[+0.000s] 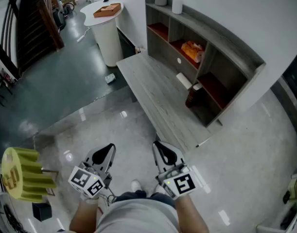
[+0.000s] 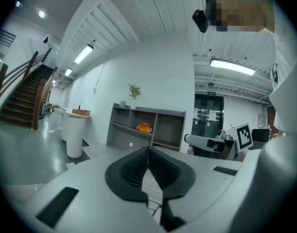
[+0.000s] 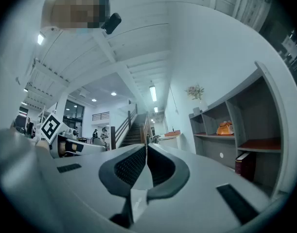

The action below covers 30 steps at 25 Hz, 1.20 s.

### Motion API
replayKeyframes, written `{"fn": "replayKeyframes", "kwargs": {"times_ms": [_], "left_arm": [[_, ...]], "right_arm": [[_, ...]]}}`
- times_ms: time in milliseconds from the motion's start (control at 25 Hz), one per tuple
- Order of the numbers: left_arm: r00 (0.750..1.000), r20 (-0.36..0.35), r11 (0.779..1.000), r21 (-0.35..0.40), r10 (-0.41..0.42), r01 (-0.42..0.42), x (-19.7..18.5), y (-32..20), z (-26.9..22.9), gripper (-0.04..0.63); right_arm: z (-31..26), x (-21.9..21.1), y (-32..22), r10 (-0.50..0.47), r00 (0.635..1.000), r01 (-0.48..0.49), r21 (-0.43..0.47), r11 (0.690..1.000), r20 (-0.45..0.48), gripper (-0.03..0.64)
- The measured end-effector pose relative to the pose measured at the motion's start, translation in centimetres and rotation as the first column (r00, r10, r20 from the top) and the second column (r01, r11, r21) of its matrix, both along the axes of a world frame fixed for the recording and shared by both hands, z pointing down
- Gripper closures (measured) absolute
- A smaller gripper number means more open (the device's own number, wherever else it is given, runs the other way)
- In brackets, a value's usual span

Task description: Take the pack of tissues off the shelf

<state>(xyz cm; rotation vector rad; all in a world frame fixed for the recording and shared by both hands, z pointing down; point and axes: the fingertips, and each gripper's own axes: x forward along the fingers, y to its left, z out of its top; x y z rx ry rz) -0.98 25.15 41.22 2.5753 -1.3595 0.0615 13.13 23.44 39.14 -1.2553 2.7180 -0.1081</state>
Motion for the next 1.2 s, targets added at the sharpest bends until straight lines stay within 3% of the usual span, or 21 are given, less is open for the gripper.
{"fn": "replayKeyframes", "kwargs": {"times_ms": [440,720,960,1200], "left_arm": [[0.996,-0.023,0.996,0.024,0.083,-0.082,-4.6,-1.2,0.7,0.58],[0.995,-0.028,0.995,0.026,0.093,-0.092,-7.8,-2.0,1.1,0.58],[0.998,-0.024,0.998,0.014,0.067,-0.066,-9.5,-4.7,2.0,0.58],[1.0,-0.008,1.0,-0.01,0.024,-0.024,-11.0,-10.8,3.0,0.58]], "right_arm": [[0.5,-4.9,-0.3,0.074,0.997,-0.074,0.023,0.997,-0.026,0.592],[1.6,-5.5,-1.1,0.135,0.991,-0.135,-0.003,0.991,-0.027,0.591],[2.9,-6.0,-5.1,0.139,0.99,-0.139,-0.041,0.99,0.009,0.591],[3.5,-7.5,-12.0,0.095,0.995,-0.094,-0.048,0.994,0.029,0.591]]}}
